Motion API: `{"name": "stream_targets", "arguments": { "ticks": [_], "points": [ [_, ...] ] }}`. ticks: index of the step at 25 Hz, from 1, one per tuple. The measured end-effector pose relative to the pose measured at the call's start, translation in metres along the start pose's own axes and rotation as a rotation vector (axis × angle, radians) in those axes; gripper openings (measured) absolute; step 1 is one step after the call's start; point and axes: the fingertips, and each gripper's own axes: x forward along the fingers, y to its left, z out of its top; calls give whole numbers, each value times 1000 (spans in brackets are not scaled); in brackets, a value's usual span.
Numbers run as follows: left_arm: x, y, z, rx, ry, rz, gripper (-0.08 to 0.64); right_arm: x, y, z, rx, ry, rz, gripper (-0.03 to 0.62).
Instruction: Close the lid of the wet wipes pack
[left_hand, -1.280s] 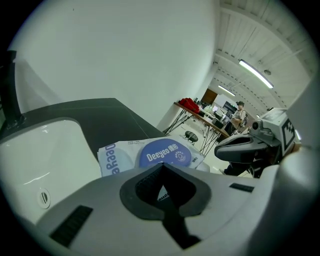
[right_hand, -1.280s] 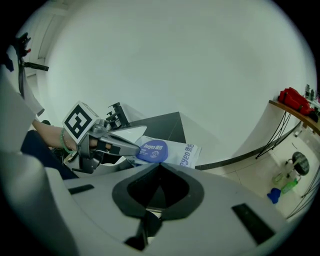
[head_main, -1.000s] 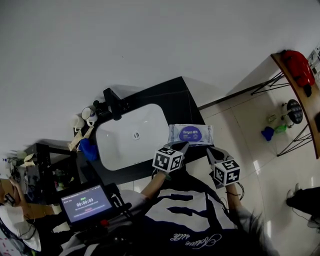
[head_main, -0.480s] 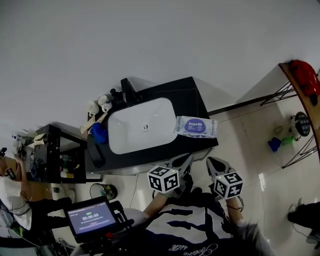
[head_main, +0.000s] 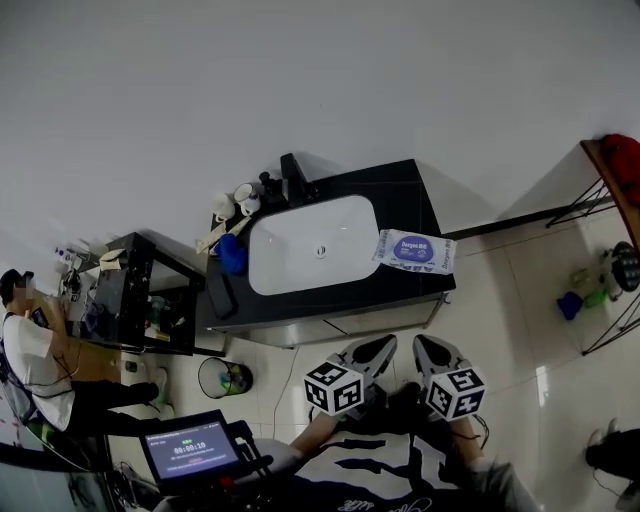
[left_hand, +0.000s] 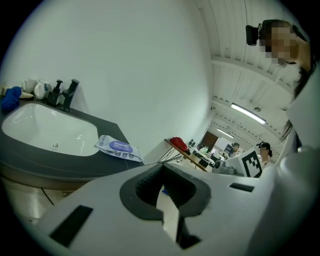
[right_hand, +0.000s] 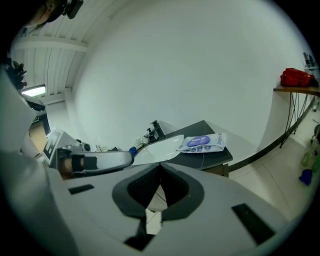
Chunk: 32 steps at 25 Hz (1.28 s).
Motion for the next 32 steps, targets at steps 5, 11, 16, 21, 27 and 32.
{"name": "stream_targets", "arguments": {
  "ticks": [5, 11, 16, 21, 27, 32],
  "points": [
    [2, 4, -3, -3, 4, -14, 0, -3, 3, 5, 7, -51, -17, -2],
    [-17, 7, -1, 27, 17, -56, 0, -3, 23, 8, 5, -84, -77, -2],
    [-55, 18, 2, 53, 26, -59, 1, -1, 57, 5, 14, -112, -130, -2],
    [-80, 31, -12, 49, 50, -66, 0, 5, 78, -8, 21, -125, -151, -2],
    [-104, 31, -21, 63, 58, -88, 0, 3, 103, -26, 24, -130, -180, -2],
    [-115, 26, -29, 63, 69, -107, 1, -4, 115, -36, 28, -134, -197, -2]
  ]
}}
